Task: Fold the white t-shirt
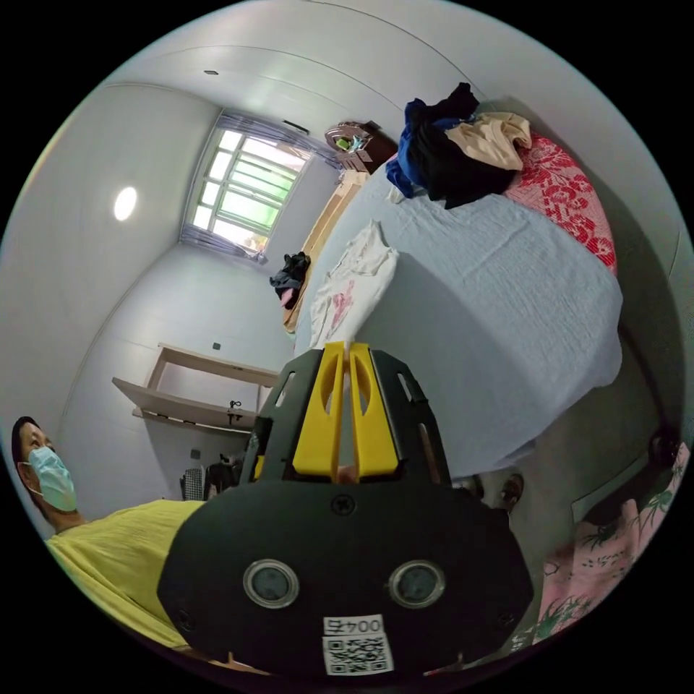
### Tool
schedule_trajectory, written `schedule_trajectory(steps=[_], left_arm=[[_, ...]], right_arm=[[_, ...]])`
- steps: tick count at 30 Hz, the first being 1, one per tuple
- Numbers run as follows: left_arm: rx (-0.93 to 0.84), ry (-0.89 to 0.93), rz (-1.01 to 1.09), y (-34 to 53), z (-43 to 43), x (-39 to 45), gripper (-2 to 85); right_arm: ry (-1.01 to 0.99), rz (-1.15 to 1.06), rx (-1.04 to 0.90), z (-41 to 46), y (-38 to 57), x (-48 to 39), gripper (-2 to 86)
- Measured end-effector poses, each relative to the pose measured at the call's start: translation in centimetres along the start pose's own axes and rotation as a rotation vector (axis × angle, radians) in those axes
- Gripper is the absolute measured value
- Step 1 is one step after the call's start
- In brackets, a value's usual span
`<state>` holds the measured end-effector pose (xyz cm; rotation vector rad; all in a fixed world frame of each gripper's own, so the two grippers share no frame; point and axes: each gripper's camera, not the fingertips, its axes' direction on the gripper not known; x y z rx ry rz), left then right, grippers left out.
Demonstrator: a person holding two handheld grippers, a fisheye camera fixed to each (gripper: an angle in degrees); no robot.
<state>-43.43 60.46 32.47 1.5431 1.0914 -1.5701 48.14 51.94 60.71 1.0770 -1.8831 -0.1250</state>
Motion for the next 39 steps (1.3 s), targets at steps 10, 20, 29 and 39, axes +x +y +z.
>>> schedule_trajectory(steps=[10, 20, 29, 39], left_arm=[[-0.037, -0.088, -0.091, 7.1, -2.8, 1.8, 2.6], [0.058, -0.042, -0.149, 4.8, -2.7, 4.4, 2.6], [0.085, 0.015, -0.044, -10.2, -0.2, 9.5, 2.7], [-0.006, 0.000, -0.043, -31.7, 7.5, 9.4, 2.7]], right_arm=[[-0.027, 0.132, -0.052, -2.6, 7.5, 4.9, -0.6], [-0.090, 0.123, -0.032, 1.2, 3.0, 5.8, -0.6], [-0.067, -0.062, 0.010, 8.7, -10.4, -0.8, -0.5], [0.079, -0.095, -0.026, 23.0, -27.4, -3.7, -0.4]])
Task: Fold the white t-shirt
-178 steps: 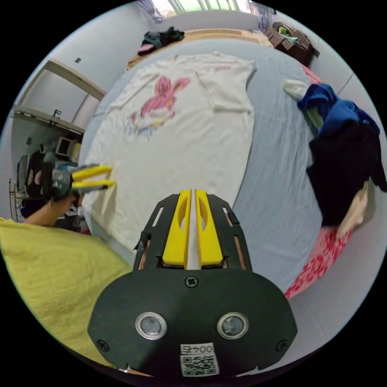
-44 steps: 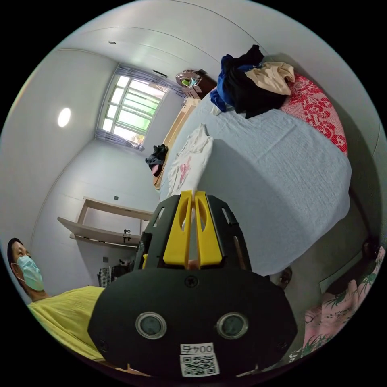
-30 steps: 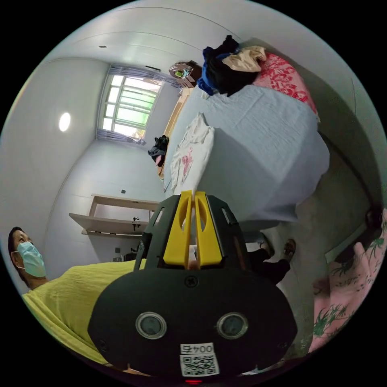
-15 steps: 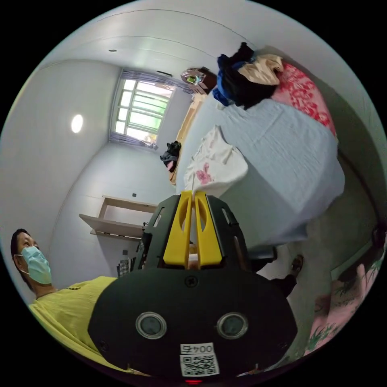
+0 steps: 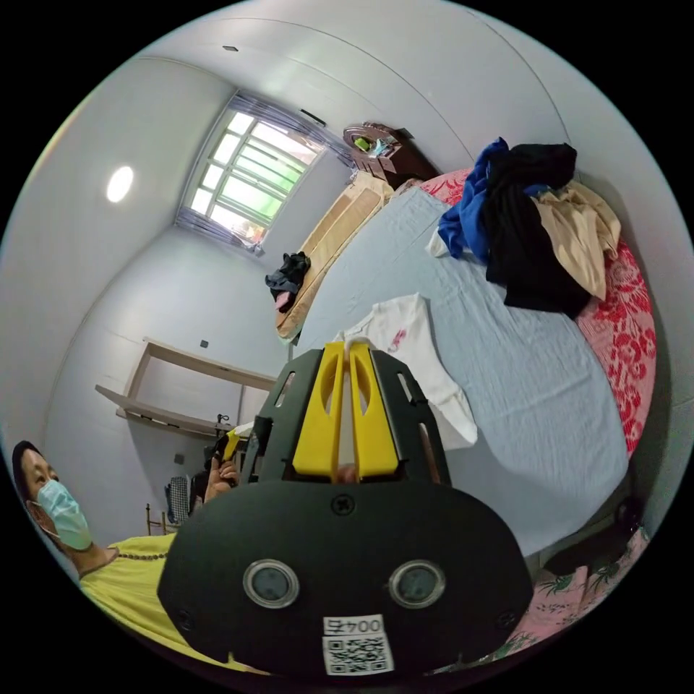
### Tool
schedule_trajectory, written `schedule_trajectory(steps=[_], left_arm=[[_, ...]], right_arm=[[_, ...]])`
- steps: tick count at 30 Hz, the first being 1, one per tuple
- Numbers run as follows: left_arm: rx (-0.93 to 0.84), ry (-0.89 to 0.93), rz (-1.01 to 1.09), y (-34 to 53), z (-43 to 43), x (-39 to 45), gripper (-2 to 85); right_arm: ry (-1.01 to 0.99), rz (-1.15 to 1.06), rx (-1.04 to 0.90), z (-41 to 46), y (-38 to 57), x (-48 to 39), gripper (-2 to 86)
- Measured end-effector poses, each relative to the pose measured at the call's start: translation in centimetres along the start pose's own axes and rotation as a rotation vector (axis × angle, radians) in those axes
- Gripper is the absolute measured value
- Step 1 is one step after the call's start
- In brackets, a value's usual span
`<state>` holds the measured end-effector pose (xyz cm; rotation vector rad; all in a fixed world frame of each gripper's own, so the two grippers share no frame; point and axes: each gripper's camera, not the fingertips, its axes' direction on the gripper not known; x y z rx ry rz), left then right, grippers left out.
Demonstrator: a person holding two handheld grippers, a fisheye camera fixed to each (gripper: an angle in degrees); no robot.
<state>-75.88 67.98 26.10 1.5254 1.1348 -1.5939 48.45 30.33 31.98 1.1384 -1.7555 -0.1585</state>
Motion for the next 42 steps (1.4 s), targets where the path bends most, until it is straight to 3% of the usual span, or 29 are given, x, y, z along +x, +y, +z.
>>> schedule_trajectory(steps=[12, 23, 29, 33, 38, 42], left_arm=[[-0.117, -0.106, -0.097, -19.1, 11.9, -8.3, 2.8], [-0.180, -0.126, -0.219, -27.0, 20.5, -17.7, 3.1], [-0.122, -0.116, -0.244, -27.7, 22.5, -20.2, 4.2], [0.005, -0.178, -0.250, -27.5, 21.5, -20.8, 6.9], [0.061, -0.208, -0.177, -24.9, 19.8, -19.1, 7.1], [-0.028, -0.239, -0.019, -17.2, 19.1, -15.8, 5.2]], right_arm=[[0.133, 0.133, -0.111, 23.4, -16.0, 8.2, -0.4], [0.196, 0.297, -0.153, 42.6, -22.1, 18.6, 0.9], [0.211, 0.322, -0.031, 46.9, -22.7, 20.6, 8.4], [0.225, 0.252, 0.013, 46.7, -22.7, 19.4, 8.7], [0.311, -0.029, -0.344, 50.9, -16.3, 14.1, 8.0], [0.466, -0.192, -0.592, 55.2, -7.3, 12.3, 8.2]])
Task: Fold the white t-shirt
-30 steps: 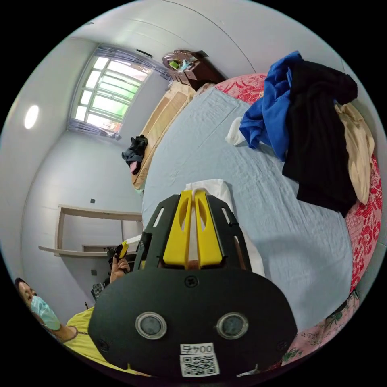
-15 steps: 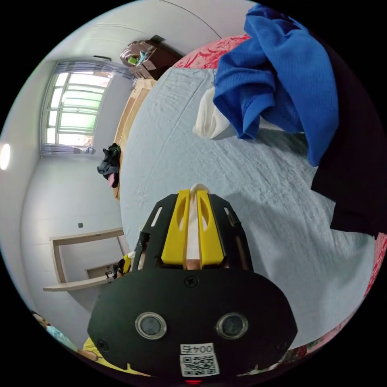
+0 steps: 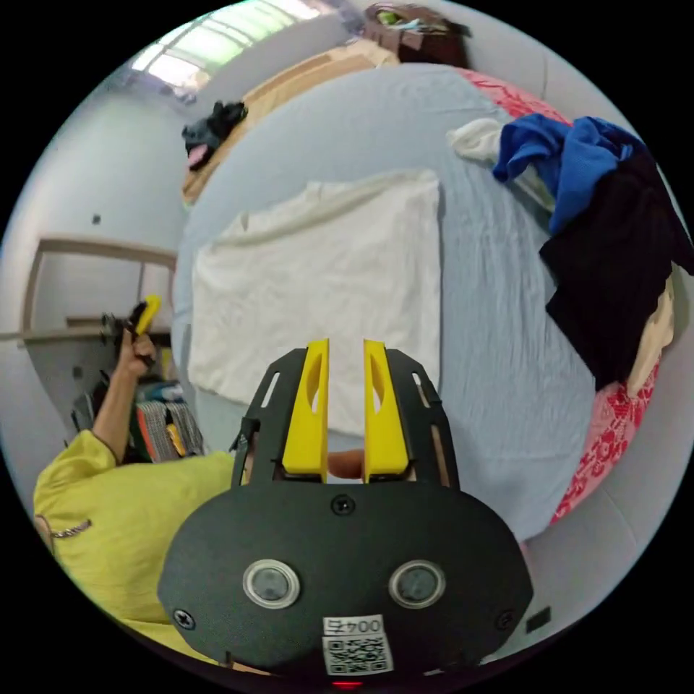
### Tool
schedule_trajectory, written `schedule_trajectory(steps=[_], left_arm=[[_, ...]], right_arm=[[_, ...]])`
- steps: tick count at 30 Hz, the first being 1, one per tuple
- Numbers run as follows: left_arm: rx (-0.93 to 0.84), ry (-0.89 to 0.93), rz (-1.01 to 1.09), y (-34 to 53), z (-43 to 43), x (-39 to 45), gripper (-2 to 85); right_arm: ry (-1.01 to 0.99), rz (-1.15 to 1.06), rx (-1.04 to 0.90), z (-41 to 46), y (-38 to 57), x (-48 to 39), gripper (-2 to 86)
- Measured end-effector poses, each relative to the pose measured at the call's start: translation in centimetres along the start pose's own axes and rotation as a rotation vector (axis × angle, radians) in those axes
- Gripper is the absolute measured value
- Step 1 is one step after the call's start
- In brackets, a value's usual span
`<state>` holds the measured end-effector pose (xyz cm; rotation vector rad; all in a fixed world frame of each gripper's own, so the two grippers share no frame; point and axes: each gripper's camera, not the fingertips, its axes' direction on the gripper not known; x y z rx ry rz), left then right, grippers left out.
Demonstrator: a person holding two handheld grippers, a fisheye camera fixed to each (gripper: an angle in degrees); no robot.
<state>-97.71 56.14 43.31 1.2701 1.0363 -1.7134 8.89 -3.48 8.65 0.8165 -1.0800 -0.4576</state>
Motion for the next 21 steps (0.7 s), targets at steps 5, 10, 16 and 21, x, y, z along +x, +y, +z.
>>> schedule_trajectory(steps=[5, 10, 16, 21], left_arm=[[-0.083, -0.163, 0.153, 12.7, 0.0, 1.9, 4.8], [-0.159, -0.379, 0.258, 20.1, 3.3, 1.9, 7.0], [-0.219, -0.438, 0.417, 21.6, 8.7, 2.9, 8.4], [-0.278, -0.440, 0.499, 21.6, 12.7, 3.2, 8.4]], right_arm=[[0.248, -0.108, -0.171, 9.3, 2.7, -3.1, 7.4], [0.352, -0.146, -0.246, 14.2, 1.2, -3.6, 4.8], [0.389, -0.149, -0.304, 17.0, -0.3, -4.8, 4.9], [0.412, -0.179, -0.310, 18.7, -0.5, -5.5, 5.3]])
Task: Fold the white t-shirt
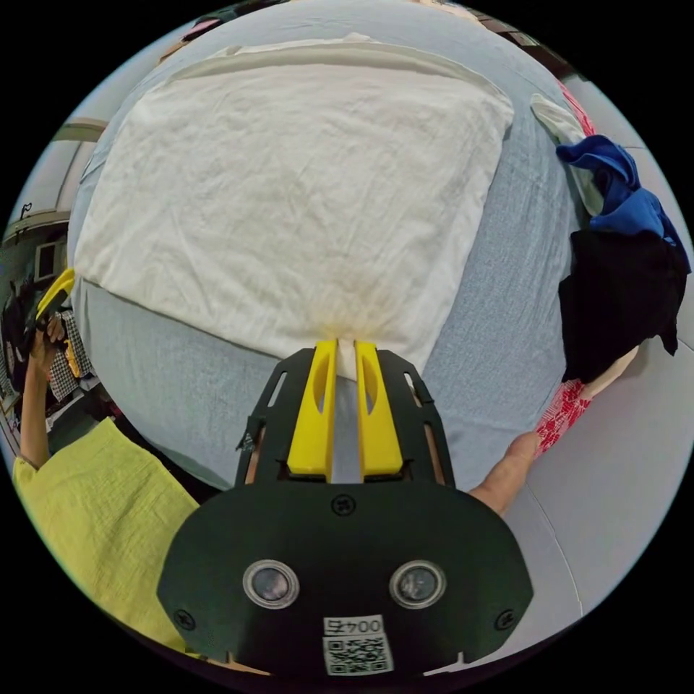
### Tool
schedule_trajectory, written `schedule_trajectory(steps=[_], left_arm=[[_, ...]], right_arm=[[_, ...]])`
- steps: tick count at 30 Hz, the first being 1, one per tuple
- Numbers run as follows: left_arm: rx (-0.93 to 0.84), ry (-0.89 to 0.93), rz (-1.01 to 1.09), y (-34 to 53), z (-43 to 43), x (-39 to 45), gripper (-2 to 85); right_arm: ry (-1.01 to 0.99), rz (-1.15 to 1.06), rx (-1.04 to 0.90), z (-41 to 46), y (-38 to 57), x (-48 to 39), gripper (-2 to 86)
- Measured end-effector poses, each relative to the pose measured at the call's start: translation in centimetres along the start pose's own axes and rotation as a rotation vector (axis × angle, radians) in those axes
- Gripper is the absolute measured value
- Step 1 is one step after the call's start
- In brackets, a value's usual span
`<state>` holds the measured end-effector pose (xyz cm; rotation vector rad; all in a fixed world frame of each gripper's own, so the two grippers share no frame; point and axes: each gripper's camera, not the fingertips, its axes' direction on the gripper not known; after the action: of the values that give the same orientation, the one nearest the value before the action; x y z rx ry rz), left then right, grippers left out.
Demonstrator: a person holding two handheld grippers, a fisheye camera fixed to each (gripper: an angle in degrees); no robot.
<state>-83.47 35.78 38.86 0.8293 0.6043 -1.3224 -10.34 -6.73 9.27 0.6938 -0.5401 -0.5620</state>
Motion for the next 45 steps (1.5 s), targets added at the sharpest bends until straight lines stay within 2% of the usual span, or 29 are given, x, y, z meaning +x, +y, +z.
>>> schedule_trajectory(steps=[8, 20, 25, 27, 32, 36, 41, 45], left_arm=[[-0.015, 0.002, 0.040, -1.1, 3.6, 1.2, 3.2], [-0.084, -0.033, 0.009, -1.3, 8.3, 0.7, 1.9], [-0.031, -0.115, 0.137, -3.6, 7.1, 4.4, 1.9], [-0.058, -0.097, 0.224, -6.2, 9.1, 7.4, 1.7], [-0.140, -0.103, 0.293, -10.7, 15.7, 11.3, 0.7], [-0.286, -0.123, 0.255, -12.5, 21.7, 11.7, 0.4], [-0.315, -0.112, 0.192, -13.8, 24.0, 11.5, 0.2], [-0.339, -0.122, 0.165, -14.8, 25.6, 11.6, 0.2]], right_arm=[[-0.077, 0.031, -0.011, 1.5, -0.4, 1.1, 4.9], [-0.011, 0.000, -0.062, 2.7, 0.4, 0.5, 5.5], [-0.061, 0.042, -0.016, 2.8, 2.4, 2.2, 5.2], [-0.081, 0.070, -0.011, 2.8, 3.1, 2.8, 5.0], [-0.075, 0.091, 0.000, 2.7, 5.1, 3.7, 4.6], [-0.022, 0.078, -0.008, 2.4, 6.3, 3.6, 4.8], [0.036, -0.008, -0.017, 2.1, 8.5, 3.9, 5.1], [0.006, 0.010, 0.002, 1.7, 10.5, 5.6, 4.8]])
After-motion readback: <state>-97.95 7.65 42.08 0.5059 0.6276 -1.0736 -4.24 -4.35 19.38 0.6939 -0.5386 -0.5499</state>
